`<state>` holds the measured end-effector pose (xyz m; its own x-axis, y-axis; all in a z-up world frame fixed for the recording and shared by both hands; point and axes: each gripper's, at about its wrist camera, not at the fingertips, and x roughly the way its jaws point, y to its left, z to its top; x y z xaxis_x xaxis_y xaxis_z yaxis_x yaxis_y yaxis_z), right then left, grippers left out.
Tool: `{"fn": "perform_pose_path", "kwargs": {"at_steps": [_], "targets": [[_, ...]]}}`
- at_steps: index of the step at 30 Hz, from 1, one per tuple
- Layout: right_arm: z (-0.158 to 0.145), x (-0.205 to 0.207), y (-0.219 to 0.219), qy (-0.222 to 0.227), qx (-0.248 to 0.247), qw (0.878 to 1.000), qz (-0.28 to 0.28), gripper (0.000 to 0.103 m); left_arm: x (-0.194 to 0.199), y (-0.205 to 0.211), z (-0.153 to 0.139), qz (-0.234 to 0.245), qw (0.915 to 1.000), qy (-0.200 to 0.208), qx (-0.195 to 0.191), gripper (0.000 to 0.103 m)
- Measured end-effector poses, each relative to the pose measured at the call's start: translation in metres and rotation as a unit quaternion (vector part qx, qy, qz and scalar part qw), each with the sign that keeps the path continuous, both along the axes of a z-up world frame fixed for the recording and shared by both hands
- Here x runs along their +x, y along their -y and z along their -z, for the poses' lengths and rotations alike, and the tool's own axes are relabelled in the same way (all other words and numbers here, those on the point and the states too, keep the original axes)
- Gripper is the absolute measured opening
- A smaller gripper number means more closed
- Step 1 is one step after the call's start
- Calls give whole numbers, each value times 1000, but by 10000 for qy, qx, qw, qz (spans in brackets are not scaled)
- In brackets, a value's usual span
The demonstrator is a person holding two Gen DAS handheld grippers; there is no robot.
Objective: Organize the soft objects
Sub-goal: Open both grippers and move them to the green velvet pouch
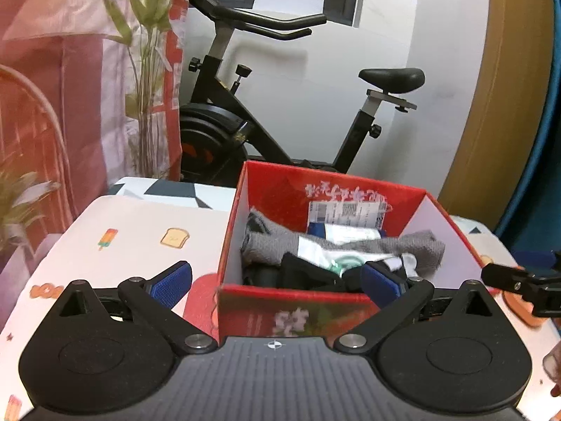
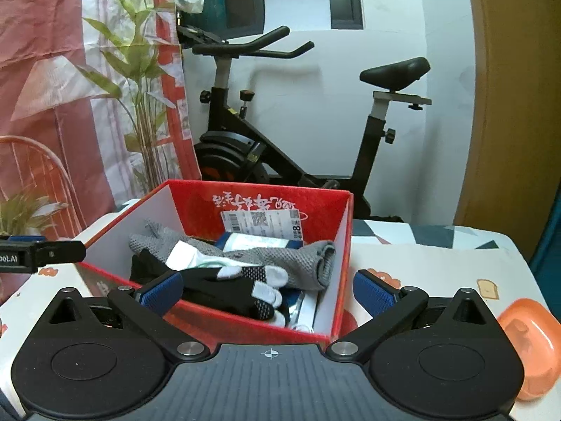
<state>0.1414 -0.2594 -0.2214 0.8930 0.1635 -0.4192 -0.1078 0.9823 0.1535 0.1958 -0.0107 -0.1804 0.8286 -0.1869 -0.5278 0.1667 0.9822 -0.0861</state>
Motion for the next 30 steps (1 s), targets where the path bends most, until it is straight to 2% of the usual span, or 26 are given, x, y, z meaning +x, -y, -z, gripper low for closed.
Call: {"fn": "perform_pose_path", "kwargs": {"at_steps": [9, 16, 22, 28, 30], "targets": [[25, -46, 3, -365, -106, 9991, -172, 103, -45, 5, 21, 65, 9998, -172, 2, 103], [72, -87, -2, -967, -332, 9946, -158, 103, -64, 14, 58, 275, 9975, -644, 111, 103], [104, -104, -10, -1525, -392, 9874, -173, 100, -71, 9, 69, 281, 9965, -781, 114, 103], [113, -103, -8, -1860, -335, 9818, -178, 88, -75, 9, 72, 281, 9961, -828, 110, 103], [115, -102, -8, -1951, -324, 9801, -188, 80, -75, 8, 73, 254, 9961, -840, 84, 103]]}}
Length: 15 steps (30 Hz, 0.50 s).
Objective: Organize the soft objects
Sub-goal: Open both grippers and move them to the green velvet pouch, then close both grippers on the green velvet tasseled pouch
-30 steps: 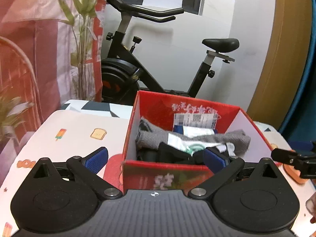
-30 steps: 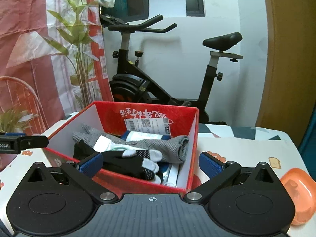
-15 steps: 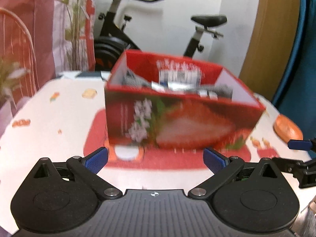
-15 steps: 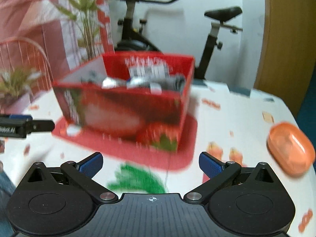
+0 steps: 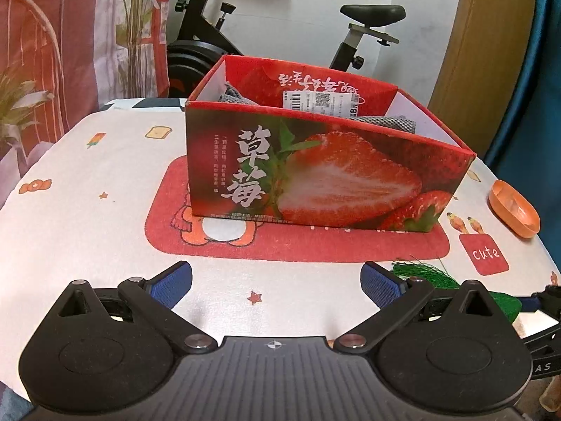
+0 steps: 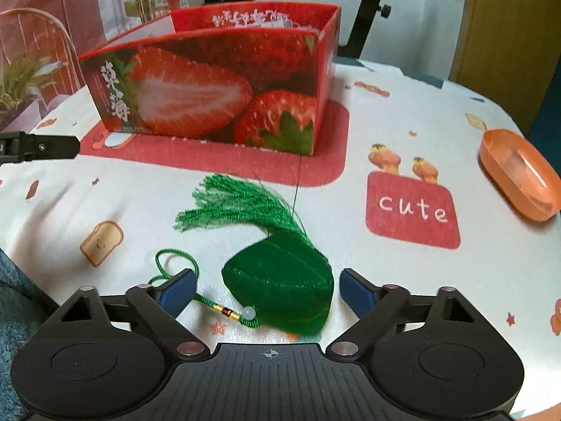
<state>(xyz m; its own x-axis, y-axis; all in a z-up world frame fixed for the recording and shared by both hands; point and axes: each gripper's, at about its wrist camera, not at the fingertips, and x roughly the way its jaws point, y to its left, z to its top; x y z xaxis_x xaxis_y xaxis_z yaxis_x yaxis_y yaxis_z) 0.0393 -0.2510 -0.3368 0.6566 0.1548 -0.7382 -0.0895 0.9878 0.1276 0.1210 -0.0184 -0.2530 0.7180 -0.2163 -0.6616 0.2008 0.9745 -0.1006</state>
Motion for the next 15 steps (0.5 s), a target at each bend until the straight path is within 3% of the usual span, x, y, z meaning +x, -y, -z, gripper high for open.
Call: {"fn": "perform_pose_path", "kwargs": {"at_steps": [5, 15], "targets": [[5, 5, 1, -98, -14, 9999, -38, 62, 3, -5, 5, -117, 9998, -116, -78, 103], [3, 34, -37, 5, 30, 9960, -891, 59, 9, -14, 16, -254, 9990, -258, -266, 103]]}}
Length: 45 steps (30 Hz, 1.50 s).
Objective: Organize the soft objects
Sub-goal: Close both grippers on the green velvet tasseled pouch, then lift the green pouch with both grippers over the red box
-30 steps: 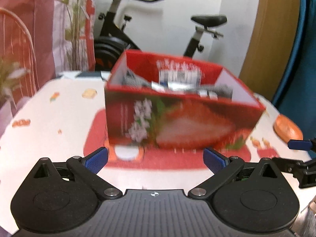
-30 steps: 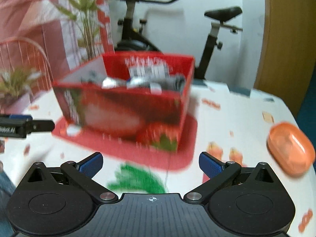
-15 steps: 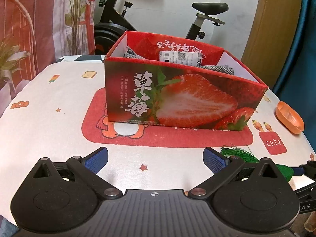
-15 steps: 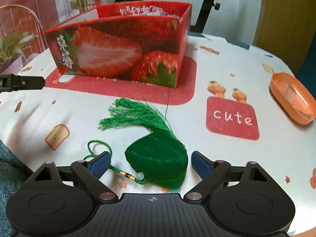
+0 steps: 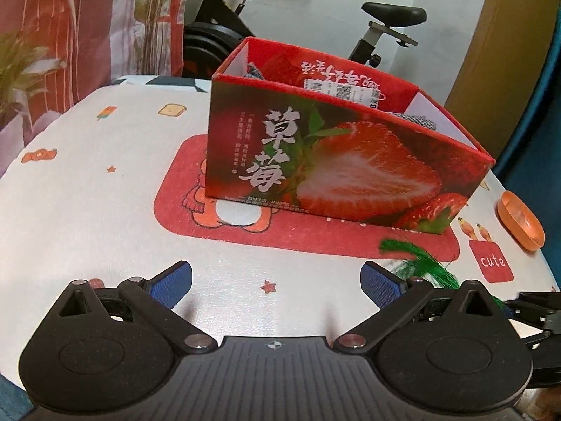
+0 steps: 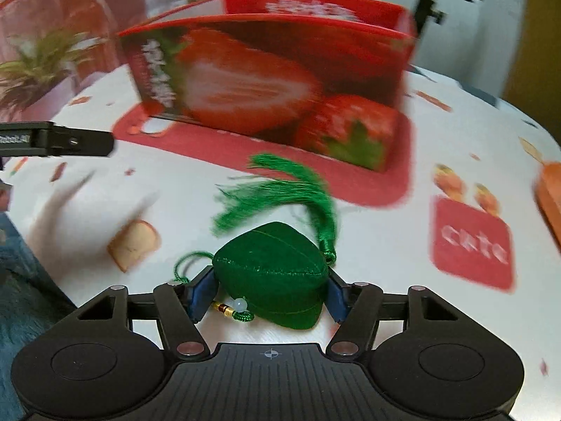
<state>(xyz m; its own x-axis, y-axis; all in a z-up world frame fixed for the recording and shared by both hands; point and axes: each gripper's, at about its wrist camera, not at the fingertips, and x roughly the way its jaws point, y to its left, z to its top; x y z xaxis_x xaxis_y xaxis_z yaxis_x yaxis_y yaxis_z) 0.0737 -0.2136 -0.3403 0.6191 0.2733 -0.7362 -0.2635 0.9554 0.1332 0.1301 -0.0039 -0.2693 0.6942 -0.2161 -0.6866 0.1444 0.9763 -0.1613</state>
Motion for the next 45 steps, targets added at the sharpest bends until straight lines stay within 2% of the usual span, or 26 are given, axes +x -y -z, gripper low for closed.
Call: {"fn": "perform_pose_path", "kwargs": {"at_steps": [6, 13, 20, 23, 27, 33, 35, 37, 45], "targets": [[-7, 31, -44, 198, -167, 9963, -819, 58, 4, -6, 5, -174, 9998, -45, -50, 103], [-10, 51, -79, 436, -88, 9902, -1325, 58, 9, -9, 8, -146, 9995, -109, -262, 101], [-8, 51, -78, 520, 234, 9895, -1328, 54, 13, -10, 14, 152, 9954, -295, -898, 79], [-11, 48, -76, 613, 337, 9882, -1360, 54, 17, -9, 20, 273, 9893, -471, -1351, 69], [-14, 48, -73, 693, 457, 9880, -1299, 53, 23, -12, 28, 253, 9779, -735, -1941, 68], [-20, 46, -69, 833, 582, 9864, -1292, 53, 31, -18, 36, 198, 9547, -1098, -2759, 67], [-28, 44, -69, 956, 595, 9844, -1350, 53, 32, -15, 29, 320, 9508, -1048, -2897, 62], [-38, 43, -69, 1124, 522, 9831, -1348, 53, 33, -10, 17, 389, 9551, -886, -2799, 60], [-89, 51, -57, 1640, 496, 9766, -1301, 53, 43, 0, -32, 605, 9589, -352, -2748, 58]]}}
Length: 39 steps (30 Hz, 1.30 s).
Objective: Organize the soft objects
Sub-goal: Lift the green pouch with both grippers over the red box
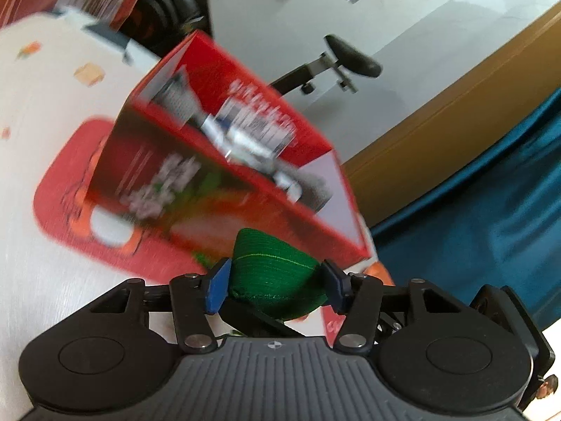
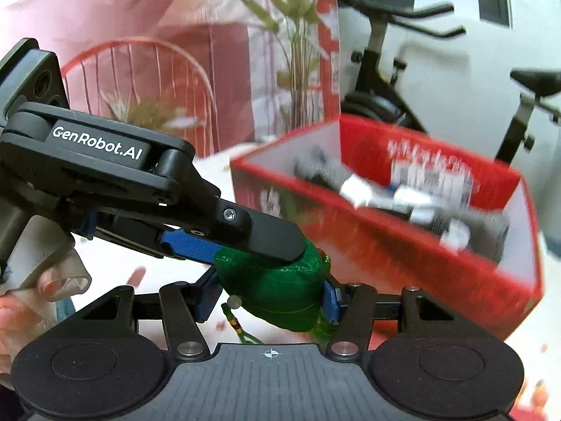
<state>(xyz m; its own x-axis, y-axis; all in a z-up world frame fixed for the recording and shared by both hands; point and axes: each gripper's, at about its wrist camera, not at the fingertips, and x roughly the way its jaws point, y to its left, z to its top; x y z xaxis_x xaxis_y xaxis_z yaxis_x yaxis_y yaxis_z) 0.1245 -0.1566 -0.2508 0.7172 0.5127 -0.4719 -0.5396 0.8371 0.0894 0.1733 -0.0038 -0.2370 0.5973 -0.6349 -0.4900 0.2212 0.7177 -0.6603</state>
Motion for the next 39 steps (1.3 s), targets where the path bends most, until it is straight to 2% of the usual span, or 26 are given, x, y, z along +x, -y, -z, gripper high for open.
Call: {"fn": "perform_pose_path", "kwargs": {"at_steps": [10, 16, 19, 24, 28, 32, 36, 39], "targets": [[-95, 31, 17, 1000, -64, 9950, 59, 53, 35, 17, -91, 116, 9939, 1094, 74, 58], [-133, 67, 28, 1422, -91, 9898, 22, 53, 58, 28, -128, 96, 9865, 1614, 247, 58], [-142, 85, 33, 1510, -70, 9885, -23, 53, 74, 33, -136, 91, 9832, 1788, 356, 58], [-135, 122, 33, 1378, -245, 9900, -180, 53, 96, 41, -128, 92, 9802, 1866, 649, 58], [-114, 152, 33, 1152, -374, 9923, -270, 54, 118, 34, -113, 67, 9847, 1609, 670, 58], [-86, 185, 33, 737, -384, 9961, -281, 54, 144, 39, -88, 73, 9872, 1333, 870, 58], [-61, 204, 32, 267, -357, 9989, -136, 54, 164, 39, -65, 114, 9910, 990, 889, 58], [-48, 215, 31, 36, -418, 9991, -111, 54, 172, 39, -54, 176, 9908, 893, 1003, 58]]}}
